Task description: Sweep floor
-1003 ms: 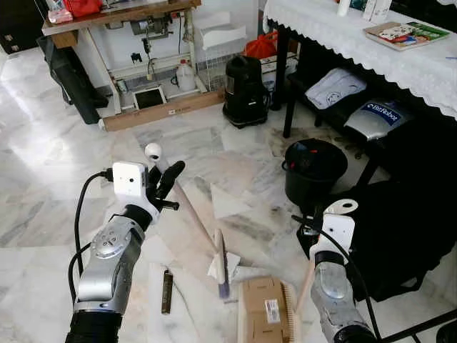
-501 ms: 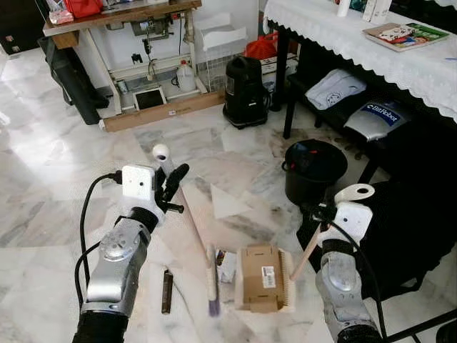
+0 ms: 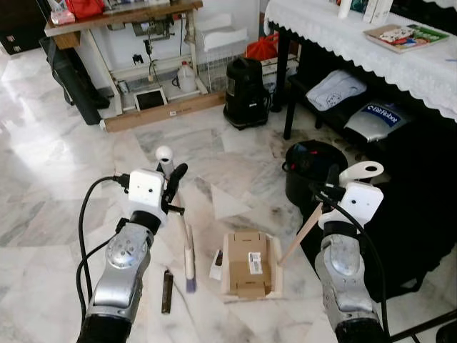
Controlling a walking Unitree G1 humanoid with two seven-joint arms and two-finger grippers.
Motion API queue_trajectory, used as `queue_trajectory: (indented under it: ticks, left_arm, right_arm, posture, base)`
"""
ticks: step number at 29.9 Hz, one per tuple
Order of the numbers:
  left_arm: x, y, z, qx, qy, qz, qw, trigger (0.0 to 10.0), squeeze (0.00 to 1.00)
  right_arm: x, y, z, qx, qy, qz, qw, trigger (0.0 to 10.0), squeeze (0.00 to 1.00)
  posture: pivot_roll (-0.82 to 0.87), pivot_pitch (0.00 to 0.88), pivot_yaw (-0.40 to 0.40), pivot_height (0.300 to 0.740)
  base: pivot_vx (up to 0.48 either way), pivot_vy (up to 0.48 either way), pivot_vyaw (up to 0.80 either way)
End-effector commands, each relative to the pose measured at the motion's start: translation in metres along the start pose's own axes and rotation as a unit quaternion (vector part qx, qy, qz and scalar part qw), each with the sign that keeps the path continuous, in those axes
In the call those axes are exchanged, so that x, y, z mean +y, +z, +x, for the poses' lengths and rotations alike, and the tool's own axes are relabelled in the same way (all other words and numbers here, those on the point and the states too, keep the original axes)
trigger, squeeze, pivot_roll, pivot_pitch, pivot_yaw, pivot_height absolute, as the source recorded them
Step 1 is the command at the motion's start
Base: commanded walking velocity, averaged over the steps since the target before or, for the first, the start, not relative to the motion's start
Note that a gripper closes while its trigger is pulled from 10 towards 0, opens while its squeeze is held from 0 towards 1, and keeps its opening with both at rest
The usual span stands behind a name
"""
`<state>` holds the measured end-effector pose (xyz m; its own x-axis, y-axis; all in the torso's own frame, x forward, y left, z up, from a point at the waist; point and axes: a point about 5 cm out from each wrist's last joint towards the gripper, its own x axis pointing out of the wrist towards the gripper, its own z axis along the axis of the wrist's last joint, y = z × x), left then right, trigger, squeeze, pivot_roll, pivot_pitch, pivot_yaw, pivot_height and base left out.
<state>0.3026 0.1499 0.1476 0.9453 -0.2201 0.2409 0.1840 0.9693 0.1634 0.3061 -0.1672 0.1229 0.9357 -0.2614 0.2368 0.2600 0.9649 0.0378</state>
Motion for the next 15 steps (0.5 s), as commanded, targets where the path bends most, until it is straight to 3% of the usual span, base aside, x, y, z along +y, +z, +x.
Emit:
queue_trajectory:
  ticks: [1,3,15]
  left_arm:
    - [0.0012,0.0008,-0.0013,-0.010,0.004,0.019,1.000,10.0,0.00]
    - [0.0014,0.0004,-0.0016,-0.010,0.004,0.020,1.000,10.0,0.00]
    - [-0.0010,-0.0066,-0.0099,-0.007,0.008,0.035,0.999,10.0,0.00]
  right_arm:
    - [0.0036,0.0180,0.0069,-0.035,0.007,0.006,0.999,10.0,0.00]
    - [0.0037,0.0203,0.0088,-0.039,0.007,0.006,0.999,10.0,0.00]
    - [0.0090,0.0258,0.0074,-0.036,0.024,-0.002,0.999,10.0,0.00]
  posture:
    - [0.08,0.005,0.062,0.740]
    - [0.08,0.004,0.059,0.740]
    - [0.08,0.000,0.063,0.740]
  base:
    - [0.000,0.000,0.00]
    - [0.000,0.000,0.29]
    - [0.000,0.000,0.80]
